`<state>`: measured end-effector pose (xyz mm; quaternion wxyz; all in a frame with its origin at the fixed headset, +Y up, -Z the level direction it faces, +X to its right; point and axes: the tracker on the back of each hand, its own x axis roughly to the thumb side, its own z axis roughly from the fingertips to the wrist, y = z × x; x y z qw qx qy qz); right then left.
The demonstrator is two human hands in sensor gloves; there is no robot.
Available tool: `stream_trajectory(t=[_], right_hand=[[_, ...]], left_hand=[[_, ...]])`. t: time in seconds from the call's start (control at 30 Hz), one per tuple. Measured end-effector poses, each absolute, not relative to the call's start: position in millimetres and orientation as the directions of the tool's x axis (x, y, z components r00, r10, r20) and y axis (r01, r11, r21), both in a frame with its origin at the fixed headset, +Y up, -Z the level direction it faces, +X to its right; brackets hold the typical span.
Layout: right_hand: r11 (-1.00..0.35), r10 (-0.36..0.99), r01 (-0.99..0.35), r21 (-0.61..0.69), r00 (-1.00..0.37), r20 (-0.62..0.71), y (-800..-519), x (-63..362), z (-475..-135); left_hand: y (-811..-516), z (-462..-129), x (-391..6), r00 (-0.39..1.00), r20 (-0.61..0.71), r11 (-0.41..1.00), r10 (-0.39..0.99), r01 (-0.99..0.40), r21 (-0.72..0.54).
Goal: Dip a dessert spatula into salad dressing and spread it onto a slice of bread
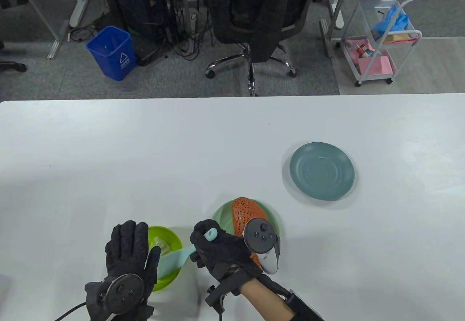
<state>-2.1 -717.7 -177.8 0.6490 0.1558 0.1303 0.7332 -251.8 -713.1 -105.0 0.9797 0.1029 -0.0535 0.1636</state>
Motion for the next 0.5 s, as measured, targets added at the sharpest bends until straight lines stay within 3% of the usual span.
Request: stream_trajectory(t=[0.5], right_hand=[[-0.184,0.983,-0.921,0.343,-0.167,0.078,-701,12,-181]], left_hand=[[-713,-105,-251,0.943,0.138,0.928,0.304,-0.326,0.182]])
